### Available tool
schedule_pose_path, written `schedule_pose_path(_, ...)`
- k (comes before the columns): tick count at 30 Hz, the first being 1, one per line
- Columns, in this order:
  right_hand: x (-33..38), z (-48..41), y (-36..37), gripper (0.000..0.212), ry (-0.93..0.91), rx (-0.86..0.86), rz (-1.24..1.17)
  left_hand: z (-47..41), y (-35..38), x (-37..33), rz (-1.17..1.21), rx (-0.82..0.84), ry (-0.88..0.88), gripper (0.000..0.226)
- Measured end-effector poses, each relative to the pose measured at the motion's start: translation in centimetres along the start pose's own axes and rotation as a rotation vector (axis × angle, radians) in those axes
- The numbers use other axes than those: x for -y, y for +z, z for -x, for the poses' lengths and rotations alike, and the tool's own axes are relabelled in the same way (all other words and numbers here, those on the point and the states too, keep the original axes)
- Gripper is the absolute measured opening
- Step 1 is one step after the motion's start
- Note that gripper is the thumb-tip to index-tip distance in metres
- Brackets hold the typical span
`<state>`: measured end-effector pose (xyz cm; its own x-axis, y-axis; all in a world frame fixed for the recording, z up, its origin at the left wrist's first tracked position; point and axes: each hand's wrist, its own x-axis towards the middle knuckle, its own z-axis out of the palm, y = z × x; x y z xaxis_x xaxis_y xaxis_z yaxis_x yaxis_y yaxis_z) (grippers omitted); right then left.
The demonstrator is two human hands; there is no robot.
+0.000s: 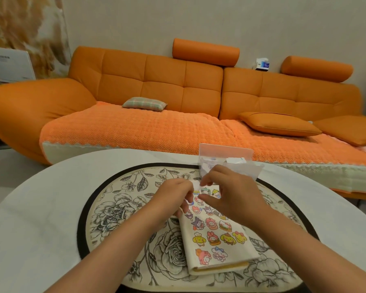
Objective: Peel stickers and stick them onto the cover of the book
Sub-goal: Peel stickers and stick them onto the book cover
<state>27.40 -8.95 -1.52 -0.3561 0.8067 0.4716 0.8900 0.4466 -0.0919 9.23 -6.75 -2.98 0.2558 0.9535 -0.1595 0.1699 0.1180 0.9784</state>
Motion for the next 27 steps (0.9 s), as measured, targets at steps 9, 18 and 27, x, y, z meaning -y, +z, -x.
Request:
schedule_pose_path(9, 0.0, 1.5, -0.4, 0.007, 0.166, -0.146, -0.193, 2.0, 1.8, -0.7, 0.322, 0.186, -0.157, 0.037)
schedule_pose_path(18, -1.0, 2.5, -2.4, 0.014, 0.769, 0.171, -1.106, 2.9, 3.4, -0.6, -0.050, -0.081, 0.122, 0.013)
schedule_pose_path(27, -1.6, 3.8, -2.9, 0.020, 0.733, 0.163, -0.909, 3.1, 4.7, -0.3, -0.245, -0.128, 0.192, 0.011)
